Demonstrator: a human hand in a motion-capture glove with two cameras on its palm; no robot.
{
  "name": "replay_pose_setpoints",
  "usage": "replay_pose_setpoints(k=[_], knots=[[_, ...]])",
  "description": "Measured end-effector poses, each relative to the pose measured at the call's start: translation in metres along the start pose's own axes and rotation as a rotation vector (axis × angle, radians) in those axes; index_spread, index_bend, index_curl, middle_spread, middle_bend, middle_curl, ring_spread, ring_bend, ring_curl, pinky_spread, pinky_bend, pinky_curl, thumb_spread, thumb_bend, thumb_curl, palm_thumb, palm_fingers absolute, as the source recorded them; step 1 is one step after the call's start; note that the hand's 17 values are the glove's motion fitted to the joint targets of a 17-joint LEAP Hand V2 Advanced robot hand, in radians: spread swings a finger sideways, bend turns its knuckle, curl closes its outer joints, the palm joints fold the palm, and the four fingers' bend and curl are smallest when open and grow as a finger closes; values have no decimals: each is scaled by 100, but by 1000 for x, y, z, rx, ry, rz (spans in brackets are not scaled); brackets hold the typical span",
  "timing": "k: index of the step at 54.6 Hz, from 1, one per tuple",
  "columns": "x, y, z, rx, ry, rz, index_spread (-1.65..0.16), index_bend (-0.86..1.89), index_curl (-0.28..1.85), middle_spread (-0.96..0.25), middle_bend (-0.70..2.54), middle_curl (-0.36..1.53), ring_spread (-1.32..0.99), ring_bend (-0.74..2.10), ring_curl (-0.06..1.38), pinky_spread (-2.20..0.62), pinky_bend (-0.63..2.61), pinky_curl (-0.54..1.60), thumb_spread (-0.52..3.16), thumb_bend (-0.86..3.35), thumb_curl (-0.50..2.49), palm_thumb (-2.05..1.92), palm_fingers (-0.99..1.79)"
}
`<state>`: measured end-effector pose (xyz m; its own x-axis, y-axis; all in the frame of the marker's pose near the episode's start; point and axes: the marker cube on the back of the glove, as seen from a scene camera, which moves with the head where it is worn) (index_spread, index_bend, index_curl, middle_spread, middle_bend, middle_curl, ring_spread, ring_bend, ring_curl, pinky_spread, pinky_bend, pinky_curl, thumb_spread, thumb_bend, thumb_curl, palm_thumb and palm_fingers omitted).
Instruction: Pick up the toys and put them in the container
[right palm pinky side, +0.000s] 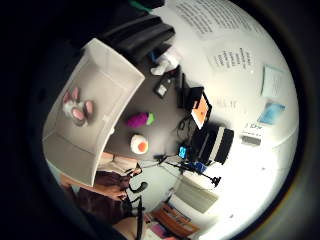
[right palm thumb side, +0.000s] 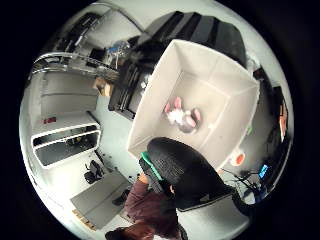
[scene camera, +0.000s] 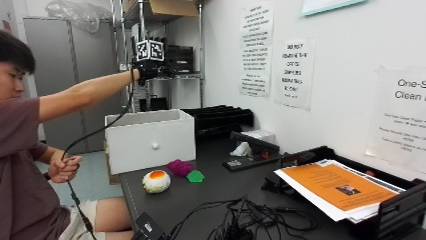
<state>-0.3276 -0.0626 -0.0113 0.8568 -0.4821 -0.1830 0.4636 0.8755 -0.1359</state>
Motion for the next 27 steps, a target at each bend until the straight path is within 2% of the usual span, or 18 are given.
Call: replay_pose_setpoints(k=[13,27], knots=[[44,25,-40,106,-35,116,-21,1,19,0,10,32,1,34,29,3,88,37,110,-7,39,-9,-40],[118,87,-2,82,-68,214,-21,1,12,0,11,27,1,30,30,4,85,36,112,-7,31,-8,-35]])
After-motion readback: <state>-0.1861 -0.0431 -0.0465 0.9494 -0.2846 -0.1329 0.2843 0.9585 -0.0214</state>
